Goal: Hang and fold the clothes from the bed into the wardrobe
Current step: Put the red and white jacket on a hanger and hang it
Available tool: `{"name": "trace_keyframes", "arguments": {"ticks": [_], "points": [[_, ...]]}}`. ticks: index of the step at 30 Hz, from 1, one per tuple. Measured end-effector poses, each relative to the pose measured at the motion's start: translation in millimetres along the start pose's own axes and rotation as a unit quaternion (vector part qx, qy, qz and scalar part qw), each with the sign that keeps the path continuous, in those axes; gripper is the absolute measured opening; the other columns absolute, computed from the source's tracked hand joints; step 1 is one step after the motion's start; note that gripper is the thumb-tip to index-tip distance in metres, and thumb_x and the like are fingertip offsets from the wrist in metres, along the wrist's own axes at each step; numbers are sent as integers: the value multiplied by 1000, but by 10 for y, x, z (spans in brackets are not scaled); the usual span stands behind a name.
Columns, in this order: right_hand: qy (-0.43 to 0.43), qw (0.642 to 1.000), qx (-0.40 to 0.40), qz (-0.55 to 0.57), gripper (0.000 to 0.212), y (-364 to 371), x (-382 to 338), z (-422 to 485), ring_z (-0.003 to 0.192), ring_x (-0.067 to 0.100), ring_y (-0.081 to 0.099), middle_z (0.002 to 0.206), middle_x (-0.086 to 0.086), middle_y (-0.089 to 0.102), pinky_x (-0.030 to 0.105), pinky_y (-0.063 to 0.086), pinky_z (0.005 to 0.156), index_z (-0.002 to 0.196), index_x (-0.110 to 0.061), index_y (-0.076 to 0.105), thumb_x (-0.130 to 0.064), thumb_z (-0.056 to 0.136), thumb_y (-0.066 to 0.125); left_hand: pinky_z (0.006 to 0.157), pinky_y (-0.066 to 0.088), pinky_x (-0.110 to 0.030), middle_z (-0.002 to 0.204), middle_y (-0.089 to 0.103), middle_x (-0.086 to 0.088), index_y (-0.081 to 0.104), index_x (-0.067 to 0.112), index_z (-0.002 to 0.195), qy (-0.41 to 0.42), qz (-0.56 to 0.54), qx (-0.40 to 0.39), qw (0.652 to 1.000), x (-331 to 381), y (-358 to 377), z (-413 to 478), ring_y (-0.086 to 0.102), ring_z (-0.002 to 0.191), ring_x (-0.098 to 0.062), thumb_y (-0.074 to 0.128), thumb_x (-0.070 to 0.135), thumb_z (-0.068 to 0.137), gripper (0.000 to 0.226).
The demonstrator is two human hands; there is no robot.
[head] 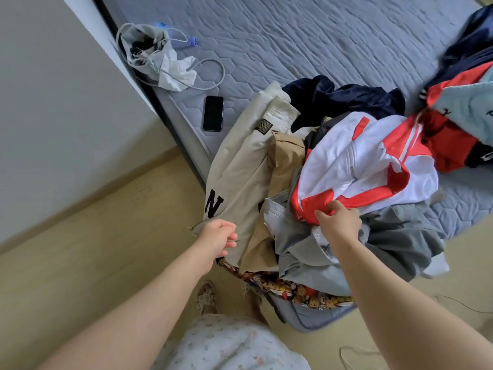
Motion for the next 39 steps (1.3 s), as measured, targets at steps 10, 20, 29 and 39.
{"name": "trace_keyframes", "arguments": {"ticks": [10,20,29,39], "points": [[-187,975,17,122,3,-395,-1109,-940,97,29,55,83,1,60,37,42,81,89,-22,58,-20,87,58,62,43,-25,79,61,0,58,18,88,103,-123,13,987,82,-624,-483,57,66,-11,48,16,95,12],[-341,873,-215,275,25,-10,-2161,-2445,73,10,58,72,-9,64,26,46,73,71,-30,61,-9,83,63,68,48,-30,67,67,9,50,26,81,198,-219,12,955,271,-1211,-1047,64,59,-4,37,2,96,31],[-321,874,-212,296,21,66,-2269,-2650,77,21,59,76,0,64,42,53,74,76,-24,62,-8,88,58,56,49,-12,73,70,18,60,26,93,324,-184,-55,926,293,-1437,-1477,64,67,6,48,0,89,29],[-319,894,-210,234,19,100,-2230,-2635,73,9,58,84,-5,61,22,50,63,97,-21,57,-5,92,50,56,51,-22,76,66,-4,61,16,84,283,-299,23,911,357,-1553,-1396,63,69,-15,42,8,97,25]]}}
Point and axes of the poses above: each hand's wrist, its own z-axis towards the middle knuckle, its own y-axis out of the palm, x = y × z, the point moved 5 cm from there along z, towards the middle knuckle
